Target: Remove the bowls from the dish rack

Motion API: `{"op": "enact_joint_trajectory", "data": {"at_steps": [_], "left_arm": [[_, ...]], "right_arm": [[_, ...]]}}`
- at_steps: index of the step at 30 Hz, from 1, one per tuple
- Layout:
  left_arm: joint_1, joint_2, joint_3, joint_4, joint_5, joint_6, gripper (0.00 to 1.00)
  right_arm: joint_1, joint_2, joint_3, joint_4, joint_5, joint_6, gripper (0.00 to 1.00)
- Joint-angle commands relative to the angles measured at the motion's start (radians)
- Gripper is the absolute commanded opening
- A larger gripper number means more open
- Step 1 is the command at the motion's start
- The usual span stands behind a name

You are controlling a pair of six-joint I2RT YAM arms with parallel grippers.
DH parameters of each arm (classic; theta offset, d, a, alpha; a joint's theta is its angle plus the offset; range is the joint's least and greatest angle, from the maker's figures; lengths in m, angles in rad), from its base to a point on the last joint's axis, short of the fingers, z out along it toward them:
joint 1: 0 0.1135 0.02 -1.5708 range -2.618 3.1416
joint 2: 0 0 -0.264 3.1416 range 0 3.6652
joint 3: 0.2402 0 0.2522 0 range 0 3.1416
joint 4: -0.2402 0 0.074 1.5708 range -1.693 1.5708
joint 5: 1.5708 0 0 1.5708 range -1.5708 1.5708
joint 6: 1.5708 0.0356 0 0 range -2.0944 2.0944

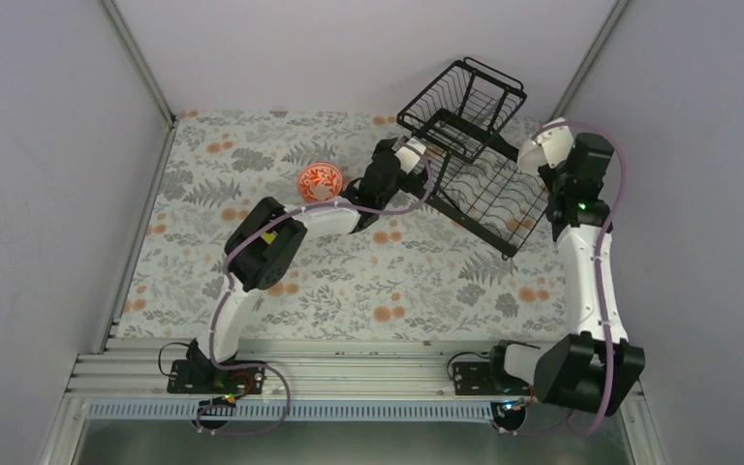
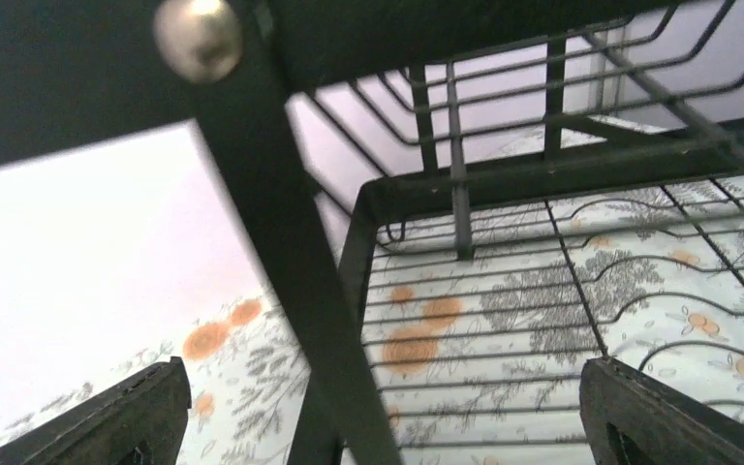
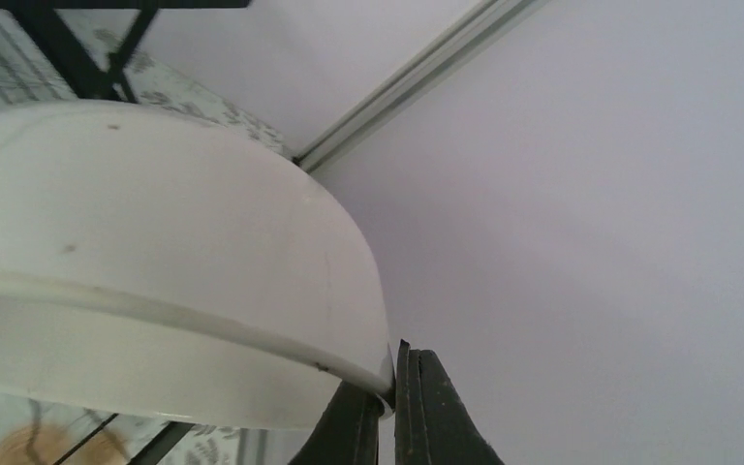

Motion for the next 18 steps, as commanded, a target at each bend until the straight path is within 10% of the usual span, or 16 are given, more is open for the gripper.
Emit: {"op": "enact_joint_trajectory", "data": {"at_steps": [1, 18], "left_arm": [[-0.003, -0.131, -0.103, 0.086, -0.041, 0.048, 1.0], [0.053, -0.807, -0.472, -0.134, -0.093, 0.248, 1.0]], "right_arm": [[-0.003, -0.083, 0.054, -0.157, -0.123, 0.083, 0.04], [0.141, 0.097, 0.566, -0.765, -0.62, 0.096, 0.04]]}}
